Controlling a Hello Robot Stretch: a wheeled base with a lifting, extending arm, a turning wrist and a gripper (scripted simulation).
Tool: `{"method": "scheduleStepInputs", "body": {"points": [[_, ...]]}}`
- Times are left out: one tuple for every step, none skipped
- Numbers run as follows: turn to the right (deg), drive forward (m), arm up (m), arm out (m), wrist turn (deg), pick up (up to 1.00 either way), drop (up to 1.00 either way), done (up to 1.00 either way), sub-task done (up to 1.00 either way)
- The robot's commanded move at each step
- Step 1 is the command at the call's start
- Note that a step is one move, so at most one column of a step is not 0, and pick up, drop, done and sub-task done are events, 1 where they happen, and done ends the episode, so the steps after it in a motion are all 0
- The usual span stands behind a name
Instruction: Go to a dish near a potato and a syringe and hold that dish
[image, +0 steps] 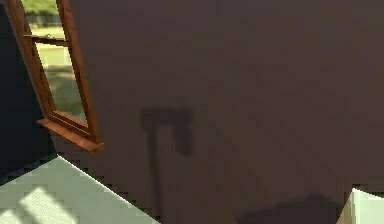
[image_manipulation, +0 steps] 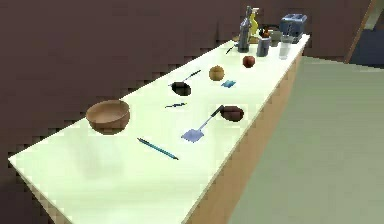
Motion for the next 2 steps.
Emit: {"method": "scheduleStepInputs", "body": {"points": [[-18.0,0.0,0.0,0.0,0.0,0.0,0.0,0.0,0.0],[0.0,0.0,0.5,0.0,0.0,0.0,0.0,0.0,0.0]]}}
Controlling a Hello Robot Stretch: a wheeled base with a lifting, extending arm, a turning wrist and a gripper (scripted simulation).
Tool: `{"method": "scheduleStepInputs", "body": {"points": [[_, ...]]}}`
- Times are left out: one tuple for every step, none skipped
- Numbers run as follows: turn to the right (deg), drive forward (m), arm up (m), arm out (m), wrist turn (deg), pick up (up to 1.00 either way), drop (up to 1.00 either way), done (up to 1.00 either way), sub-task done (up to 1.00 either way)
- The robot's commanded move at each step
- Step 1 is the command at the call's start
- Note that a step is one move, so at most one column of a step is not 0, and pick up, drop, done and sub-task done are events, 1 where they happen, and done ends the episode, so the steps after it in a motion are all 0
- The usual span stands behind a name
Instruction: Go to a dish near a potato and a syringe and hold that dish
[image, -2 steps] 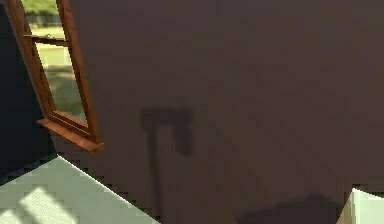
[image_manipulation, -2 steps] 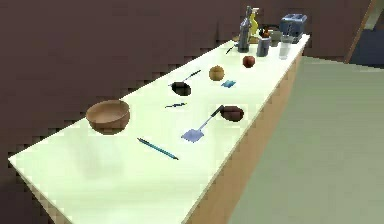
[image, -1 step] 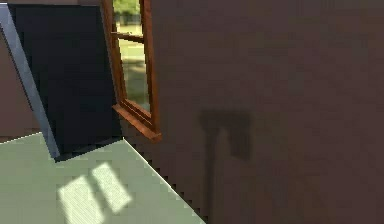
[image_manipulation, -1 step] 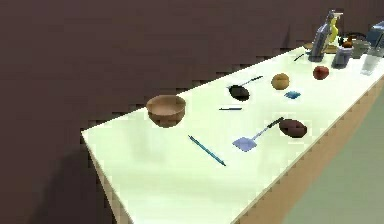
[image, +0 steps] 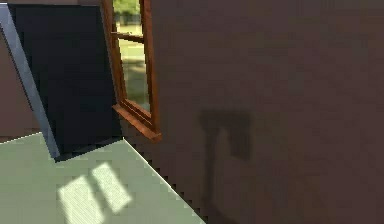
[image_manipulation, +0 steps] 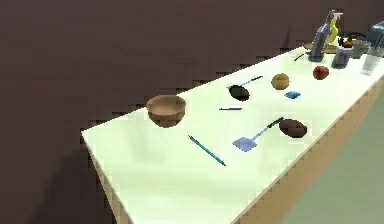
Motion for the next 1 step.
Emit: {"method": "scheduleStepInputs", "body": {"points": [[0.0,0.0,0.38,0.0,0.0,0.0,0.0,0.0,0.0]]}}
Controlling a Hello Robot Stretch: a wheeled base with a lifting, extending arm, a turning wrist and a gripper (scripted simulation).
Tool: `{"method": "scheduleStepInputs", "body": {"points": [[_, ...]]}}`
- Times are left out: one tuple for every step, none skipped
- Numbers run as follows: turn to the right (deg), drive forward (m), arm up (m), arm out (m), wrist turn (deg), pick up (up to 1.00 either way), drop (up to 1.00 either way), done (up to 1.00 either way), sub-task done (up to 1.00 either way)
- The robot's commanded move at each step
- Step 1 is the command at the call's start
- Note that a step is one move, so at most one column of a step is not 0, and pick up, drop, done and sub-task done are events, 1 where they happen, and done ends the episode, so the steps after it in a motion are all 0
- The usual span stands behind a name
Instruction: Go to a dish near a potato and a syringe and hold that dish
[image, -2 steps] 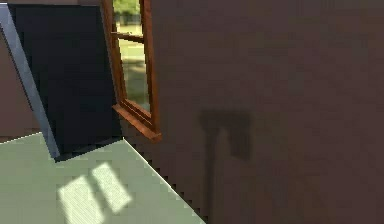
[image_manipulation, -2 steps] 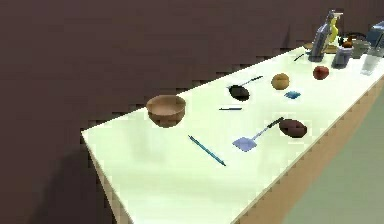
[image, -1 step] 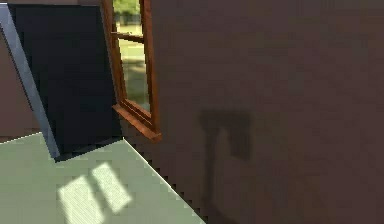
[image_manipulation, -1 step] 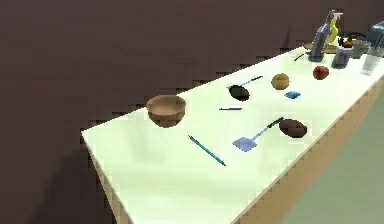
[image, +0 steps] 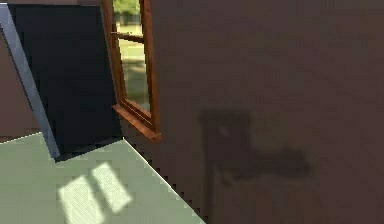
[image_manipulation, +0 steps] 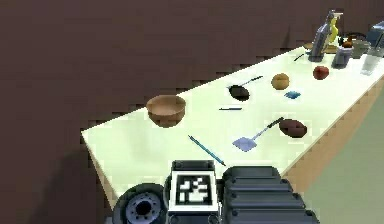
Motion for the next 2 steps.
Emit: {"method": "scheduleStepInputs", "body": {"points": [[0.0,0.0,0.0,0.34,0.0,0.0,0.0,0.0,0.0],[0.0,0.0,0.0,0.0,45.0,0.0,0.0,0.0,0.0]]}}
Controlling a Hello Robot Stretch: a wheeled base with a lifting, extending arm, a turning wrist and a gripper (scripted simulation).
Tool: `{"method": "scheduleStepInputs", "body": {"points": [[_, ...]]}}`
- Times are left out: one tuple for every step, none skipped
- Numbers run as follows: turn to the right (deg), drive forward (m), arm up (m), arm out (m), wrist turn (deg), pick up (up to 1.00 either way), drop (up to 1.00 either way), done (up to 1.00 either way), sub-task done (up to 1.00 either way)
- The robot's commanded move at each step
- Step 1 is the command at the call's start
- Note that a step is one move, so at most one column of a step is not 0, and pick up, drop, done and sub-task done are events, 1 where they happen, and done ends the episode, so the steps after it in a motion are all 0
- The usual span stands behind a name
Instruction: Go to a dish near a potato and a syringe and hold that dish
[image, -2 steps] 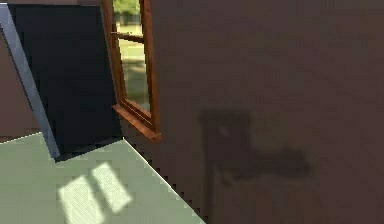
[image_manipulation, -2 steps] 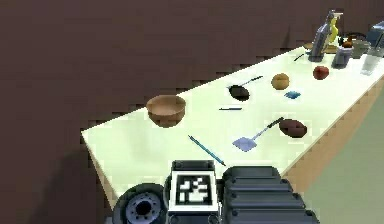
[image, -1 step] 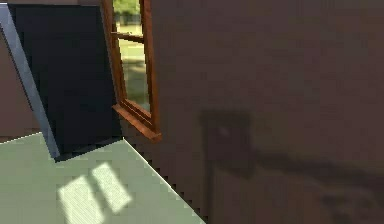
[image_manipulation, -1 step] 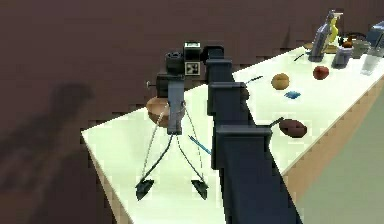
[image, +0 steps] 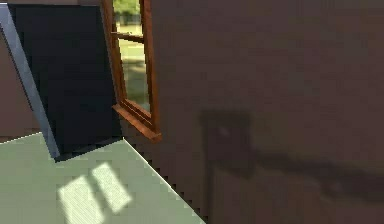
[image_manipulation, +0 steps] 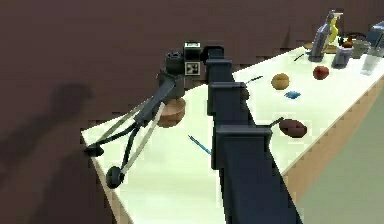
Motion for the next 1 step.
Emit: {"method": "scheduleStepInputs", "body": {"points": [[0.0,0.0,0.0,0.0,45.0,0.0,0.0,0.0,0.0]]}}
